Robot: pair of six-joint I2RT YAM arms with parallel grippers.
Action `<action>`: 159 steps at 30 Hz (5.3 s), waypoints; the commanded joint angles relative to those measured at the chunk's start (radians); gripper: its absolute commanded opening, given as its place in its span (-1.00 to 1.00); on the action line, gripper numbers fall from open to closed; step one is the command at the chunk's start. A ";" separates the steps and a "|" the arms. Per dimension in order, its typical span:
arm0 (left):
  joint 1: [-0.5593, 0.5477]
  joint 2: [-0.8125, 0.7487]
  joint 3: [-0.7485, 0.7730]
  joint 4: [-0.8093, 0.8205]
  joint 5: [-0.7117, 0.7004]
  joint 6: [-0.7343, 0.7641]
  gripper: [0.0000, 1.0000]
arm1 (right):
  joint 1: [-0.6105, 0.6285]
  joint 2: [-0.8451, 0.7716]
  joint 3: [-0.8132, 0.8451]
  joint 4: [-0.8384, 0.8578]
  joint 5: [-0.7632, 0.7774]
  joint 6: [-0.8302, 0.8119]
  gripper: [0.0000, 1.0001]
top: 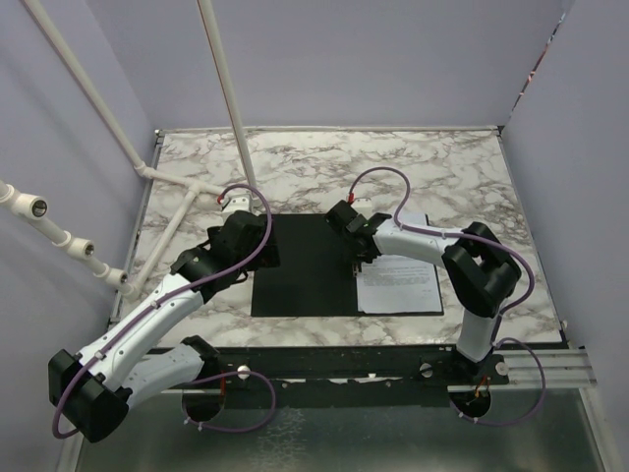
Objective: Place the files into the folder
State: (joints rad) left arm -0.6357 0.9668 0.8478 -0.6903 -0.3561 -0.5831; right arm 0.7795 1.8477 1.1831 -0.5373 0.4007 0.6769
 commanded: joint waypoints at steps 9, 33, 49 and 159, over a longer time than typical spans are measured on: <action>0.004 0.038 -0.012 -0.002 -0.003 -0.026 0.98 | -0.003 -0.031 -0.071 0.040 0.037 -0.012 -0.99; 0.114 0.156 -0.061 0.159 0.094 -0.081 0.98 | -0.016 -0.271 -0.162 0.047 -0.004 -0.090 -0.72; 0.116 0.134 -0.107 0.164 0.130 -0.072 0.98 | -0.016 -0.078 -0.084 0.080 -0.015 -0.049 -0.39; 0.232 0.139 -0.123 0.319 0.459 -0.042 0.98 | 0.045 -0.543 -0.174 -0.047 0.035 -0.086 -0.99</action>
State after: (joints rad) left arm -0.4522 1.1213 0.7258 -0.4603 -0.1028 -0.6407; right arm 0.8310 1.3827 0.9981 -0.5529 0.4702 0.6357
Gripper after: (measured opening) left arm 0.991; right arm 0.009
